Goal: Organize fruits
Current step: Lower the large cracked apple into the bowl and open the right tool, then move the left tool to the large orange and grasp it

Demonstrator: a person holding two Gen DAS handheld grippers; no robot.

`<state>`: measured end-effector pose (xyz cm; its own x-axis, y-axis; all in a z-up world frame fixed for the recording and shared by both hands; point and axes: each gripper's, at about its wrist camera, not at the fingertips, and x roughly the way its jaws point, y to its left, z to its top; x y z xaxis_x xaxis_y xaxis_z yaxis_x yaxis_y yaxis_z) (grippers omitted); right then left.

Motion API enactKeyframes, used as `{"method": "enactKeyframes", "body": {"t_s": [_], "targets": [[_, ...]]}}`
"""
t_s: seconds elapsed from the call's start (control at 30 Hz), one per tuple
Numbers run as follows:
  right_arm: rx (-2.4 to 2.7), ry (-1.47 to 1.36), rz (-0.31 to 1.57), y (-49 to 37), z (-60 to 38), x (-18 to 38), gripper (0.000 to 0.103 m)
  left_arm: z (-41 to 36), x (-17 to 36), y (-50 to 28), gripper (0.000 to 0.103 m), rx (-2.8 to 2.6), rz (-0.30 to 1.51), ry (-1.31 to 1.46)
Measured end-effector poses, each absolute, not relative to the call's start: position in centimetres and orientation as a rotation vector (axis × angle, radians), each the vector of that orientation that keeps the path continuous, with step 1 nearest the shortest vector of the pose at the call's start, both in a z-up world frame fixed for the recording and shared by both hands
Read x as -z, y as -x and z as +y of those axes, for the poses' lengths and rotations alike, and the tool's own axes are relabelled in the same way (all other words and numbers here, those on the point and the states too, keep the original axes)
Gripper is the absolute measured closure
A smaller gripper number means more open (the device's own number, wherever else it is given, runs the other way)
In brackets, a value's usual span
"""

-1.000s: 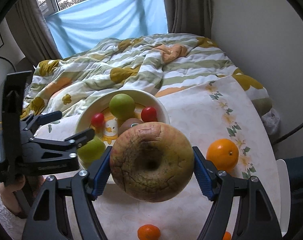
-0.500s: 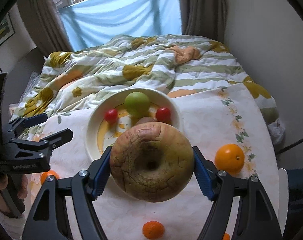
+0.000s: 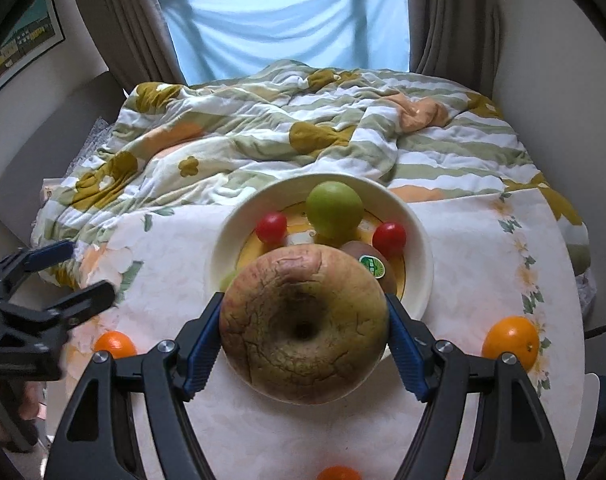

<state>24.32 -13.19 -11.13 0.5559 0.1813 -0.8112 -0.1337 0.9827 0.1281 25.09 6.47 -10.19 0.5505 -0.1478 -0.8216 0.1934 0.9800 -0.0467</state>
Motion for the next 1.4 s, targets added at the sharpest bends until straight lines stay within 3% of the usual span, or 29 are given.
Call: {"method": "enactKeyframes", "body": {"t_s": [0.6, 0.67, 1.07, 1.4], "targets": [[-0.219, -0.014, 0.933, -24.5, -12.2, 14.3, 0.029, 6.7, 11.9, -22.7, 0.000, 0.157, 0.990, -0.021], [-0.234, -0.035, 0.878, -24.0, -12.4, 13.5, 0.000, 6.7, 12.0, -22.4, 0.000, 0.153, 0.992, -0.017], [-0.238, -0.046, 0.875, -21.9, -13.8, 12.0, 0.000, 5.9, 11.6, -20.6, 0.000, 0.139, 0.987, 0.000], [-0.246, -0.049, 0.864, -19.0, -16.1, 8.3, 0.000, 4.6, 7.5, -17.6, 0.000, 0.104, 0.919, -0.007]]}}
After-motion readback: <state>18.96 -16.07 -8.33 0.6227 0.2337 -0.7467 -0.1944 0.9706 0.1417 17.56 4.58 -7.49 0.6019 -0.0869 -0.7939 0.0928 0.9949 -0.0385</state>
